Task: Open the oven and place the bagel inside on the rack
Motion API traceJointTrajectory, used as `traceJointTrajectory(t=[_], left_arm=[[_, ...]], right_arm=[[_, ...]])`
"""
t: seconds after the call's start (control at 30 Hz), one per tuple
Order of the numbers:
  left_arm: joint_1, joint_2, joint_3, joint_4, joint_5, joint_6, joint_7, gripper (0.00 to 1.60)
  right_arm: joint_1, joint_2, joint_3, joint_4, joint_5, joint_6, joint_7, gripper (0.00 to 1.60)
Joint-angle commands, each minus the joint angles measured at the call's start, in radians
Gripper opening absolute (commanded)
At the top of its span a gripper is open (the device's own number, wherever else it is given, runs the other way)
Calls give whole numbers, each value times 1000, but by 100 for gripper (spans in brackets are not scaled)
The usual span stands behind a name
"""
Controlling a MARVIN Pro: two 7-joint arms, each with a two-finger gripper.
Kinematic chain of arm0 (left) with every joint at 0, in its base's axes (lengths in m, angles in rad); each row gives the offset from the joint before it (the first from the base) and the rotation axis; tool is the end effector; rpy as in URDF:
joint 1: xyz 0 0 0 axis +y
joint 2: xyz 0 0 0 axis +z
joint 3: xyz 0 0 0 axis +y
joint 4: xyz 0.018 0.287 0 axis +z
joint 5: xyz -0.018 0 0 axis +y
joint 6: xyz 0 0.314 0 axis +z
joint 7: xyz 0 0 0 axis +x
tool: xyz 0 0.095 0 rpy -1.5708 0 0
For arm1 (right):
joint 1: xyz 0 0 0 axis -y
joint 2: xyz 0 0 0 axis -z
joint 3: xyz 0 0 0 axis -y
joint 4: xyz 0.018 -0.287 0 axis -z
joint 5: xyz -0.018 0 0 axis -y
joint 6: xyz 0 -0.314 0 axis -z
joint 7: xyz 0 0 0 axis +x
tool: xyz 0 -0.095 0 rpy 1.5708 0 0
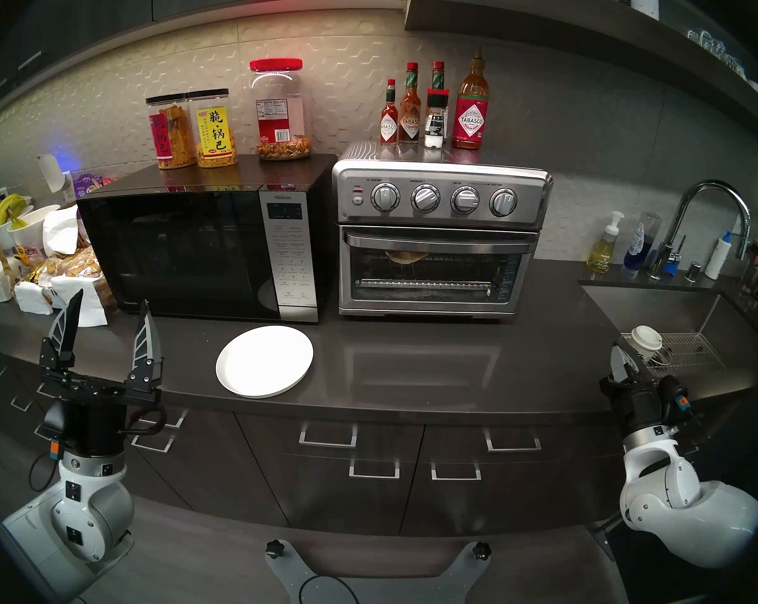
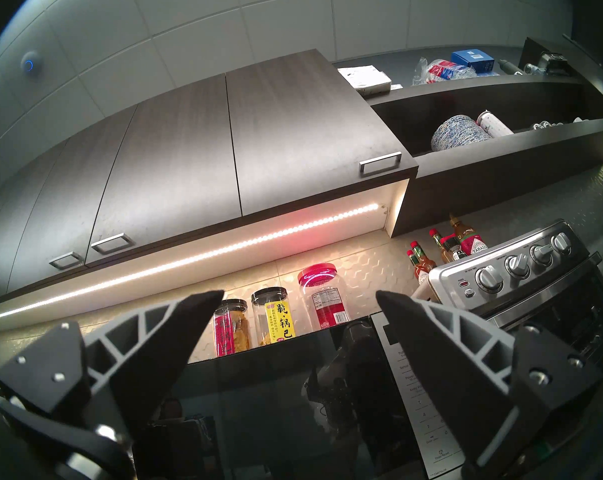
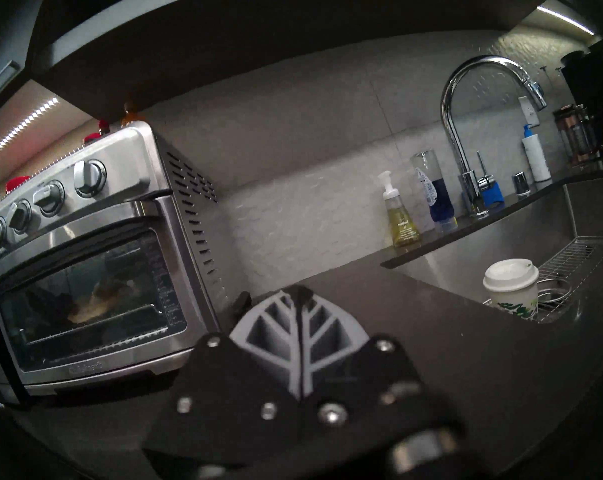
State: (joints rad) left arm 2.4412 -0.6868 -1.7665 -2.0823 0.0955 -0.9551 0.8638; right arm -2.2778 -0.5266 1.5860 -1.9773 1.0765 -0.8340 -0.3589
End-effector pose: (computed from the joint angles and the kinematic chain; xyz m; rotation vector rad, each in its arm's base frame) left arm 0.2178 0.1425 -0.1891 -1.0825 0.2737 -2.7401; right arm 0.2730 -0.1731 -0.2447 -1.7766 0.4671 -2.3775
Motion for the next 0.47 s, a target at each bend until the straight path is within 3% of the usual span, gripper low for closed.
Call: traceJointTrajectory(t=[0.0, 0.43], left_arm=[[1, -1, -7, -10, 1, -3, 1, 160], [7, -3, -13, -14, 2, -3, 2, 160]], right_arm=[[-112, -100, 96, -28, -67, -111, 45, 24], [-264, -279, 263, -83, -136, -126, 196, 24]])
